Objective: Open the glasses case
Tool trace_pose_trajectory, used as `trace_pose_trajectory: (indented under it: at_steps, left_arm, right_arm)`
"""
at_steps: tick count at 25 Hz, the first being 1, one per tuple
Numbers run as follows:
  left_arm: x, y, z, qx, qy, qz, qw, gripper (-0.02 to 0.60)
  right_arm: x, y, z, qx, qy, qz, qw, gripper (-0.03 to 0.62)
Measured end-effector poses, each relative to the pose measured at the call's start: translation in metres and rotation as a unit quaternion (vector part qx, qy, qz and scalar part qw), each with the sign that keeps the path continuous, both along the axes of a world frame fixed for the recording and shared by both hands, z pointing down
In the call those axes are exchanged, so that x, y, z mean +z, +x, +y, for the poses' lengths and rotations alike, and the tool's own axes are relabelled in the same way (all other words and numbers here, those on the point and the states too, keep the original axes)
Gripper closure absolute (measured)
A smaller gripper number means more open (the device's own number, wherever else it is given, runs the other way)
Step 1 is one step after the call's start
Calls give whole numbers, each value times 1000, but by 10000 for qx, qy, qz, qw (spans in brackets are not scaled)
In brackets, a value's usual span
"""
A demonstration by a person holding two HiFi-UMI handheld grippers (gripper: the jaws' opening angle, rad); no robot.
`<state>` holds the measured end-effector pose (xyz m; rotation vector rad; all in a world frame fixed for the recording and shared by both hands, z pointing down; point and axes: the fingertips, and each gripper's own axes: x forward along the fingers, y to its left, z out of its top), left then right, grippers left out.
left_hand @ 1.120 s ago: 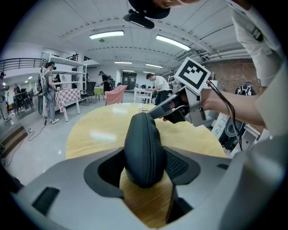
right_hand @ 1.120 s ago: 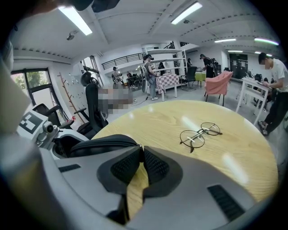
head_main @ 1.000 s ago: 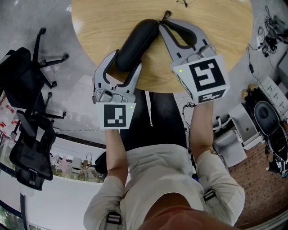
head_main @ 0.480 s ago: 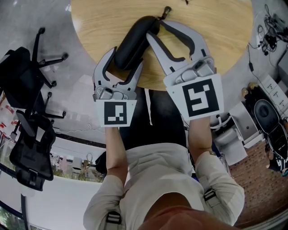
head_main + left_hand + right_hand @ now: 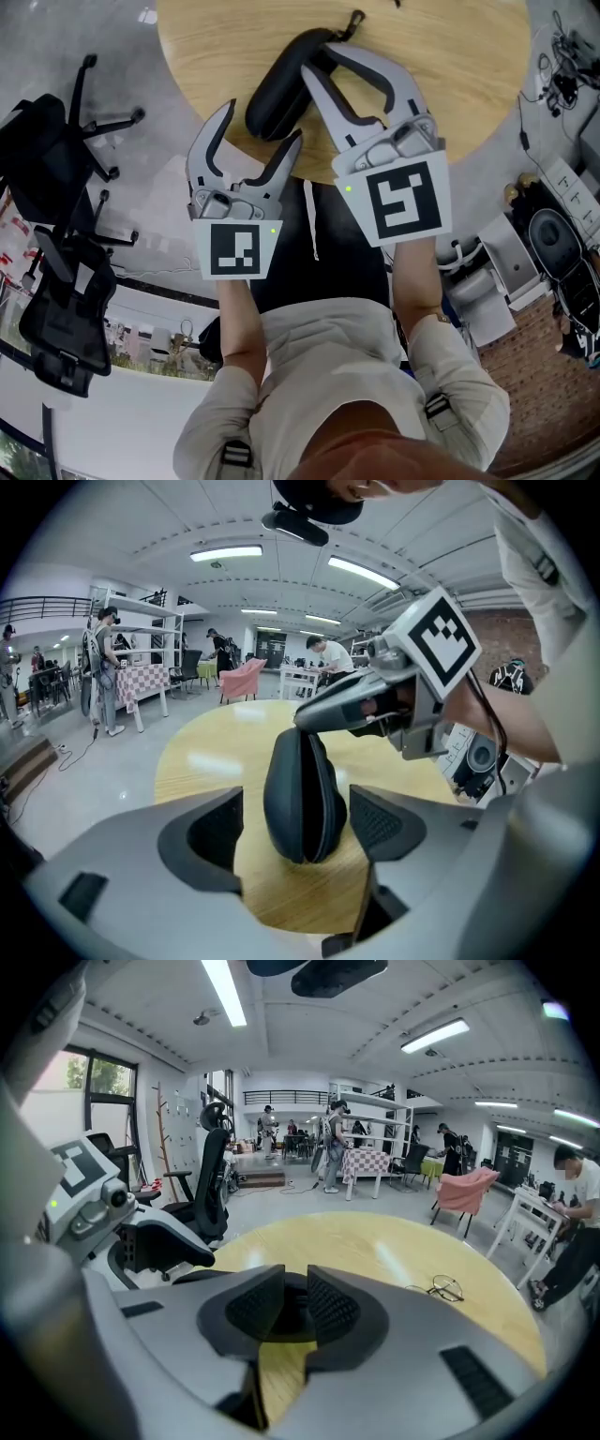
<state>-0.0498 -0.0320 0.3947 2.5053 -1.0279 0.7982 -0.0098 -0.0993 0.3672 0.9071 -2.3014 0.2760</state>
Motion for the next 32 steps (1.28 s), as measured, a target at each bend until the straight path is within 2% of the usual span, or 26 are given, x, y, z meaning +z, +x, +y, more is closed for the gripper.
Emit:
trace_pose_trajectory:
  at_steps: [3,9,16,17,20,23,25,29,32]
  left_arm:
    - [-14,-4,-1,15,50,-36,10000,224]
    - [-25,-18,-21,-303,172,6,9994,224]
    - [-13,-13,-39,-55,217,-389,9990,239]
    - [-12,-10,-39,22,187,-402,9990,251]
    - [-10,-2,-38,204,131,-396,9989,340]
    - [-10,0,-37,230,134,-386,9989,417]
    - [-9,1,-36,221,125,-379,9990,435]
    - [-7,1,-37,258,130,-384,9988,462]
    - [-5,0,-38,268,67,-367,9989,466]
  right_arm:
    - [1,0,1,0,-5,9,10000,510]
    - [3,-1,1,-23,-19,10,10000,510]
    - [5,-1,2,-49,-76,30,10000,511]
    - [5,0,2,-51,-86,57,9999,511]
    - [4,-1,2,-61,-54,168,9998,511]
    - [-1,-7,7,-119,1,127,9998,511]
    - [-4,-12,11,-121,8,25,9999,519]
    - [1,-19,14,-159,-22,31,9999,573]
    - [3,-18,15,-178,-148,108,9997,574]
